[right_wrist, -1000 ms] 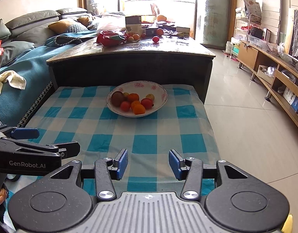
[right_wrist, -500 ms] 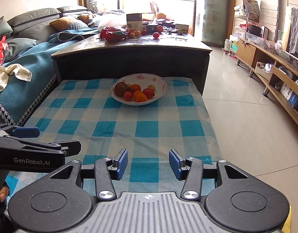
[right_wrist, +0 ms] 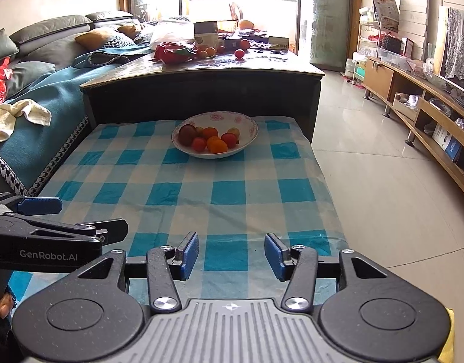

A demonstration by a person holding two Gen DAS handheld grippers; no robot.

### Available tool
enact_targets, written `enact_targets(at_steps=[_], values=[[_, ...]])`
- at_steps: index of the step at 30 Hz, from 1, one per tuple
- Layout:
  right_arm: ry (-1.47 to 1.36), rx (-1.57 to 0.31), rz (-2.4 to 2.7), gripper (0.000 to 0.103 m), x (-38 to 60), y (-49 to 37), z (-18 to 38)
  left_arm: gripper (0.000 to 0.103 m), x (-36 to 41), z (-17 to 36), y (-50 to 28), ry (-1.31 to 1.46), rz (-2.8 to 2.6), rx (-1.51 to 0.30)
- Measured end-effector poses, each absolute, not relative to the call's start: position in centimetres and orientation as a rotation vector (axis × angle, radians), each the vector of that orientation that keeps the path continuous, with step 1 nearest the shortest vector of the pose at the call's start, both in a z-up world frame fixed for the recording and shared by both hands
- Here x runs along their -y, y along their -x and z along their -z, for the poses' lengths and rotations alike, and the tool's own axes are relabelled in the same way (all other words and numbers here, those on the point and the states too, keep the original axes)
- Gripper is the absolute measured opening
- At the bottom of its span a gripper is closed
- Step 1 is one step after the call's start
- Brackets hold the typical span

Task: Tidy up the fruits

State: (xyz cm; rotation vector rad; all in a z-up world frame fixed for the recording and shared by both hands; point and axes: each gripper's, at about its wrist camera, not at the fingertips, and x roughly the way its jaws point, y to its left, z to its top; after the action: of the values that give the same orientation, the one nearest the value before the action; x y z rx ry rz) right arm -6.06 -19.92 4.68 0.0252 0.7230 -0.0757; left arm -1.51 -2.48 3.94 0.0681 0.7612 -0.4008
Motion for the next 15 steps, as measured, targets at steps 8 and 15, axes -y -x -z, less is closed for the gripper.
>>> enact_targets(at_steps=[8, 15], values=[[-0.022, -0.710, 0.075, 0.047, 19.96, 6.34, -4.79, 0.103, 2.74, -3.84, 2.07, -0.081, 0.413, -0.749], [-0.022, -0.709, 0.079, 0.047, 20.03, 6.40, -4.81, 0.103, 2.82, -3.74, 2.17, -0.089, 0.414, -0.747]])
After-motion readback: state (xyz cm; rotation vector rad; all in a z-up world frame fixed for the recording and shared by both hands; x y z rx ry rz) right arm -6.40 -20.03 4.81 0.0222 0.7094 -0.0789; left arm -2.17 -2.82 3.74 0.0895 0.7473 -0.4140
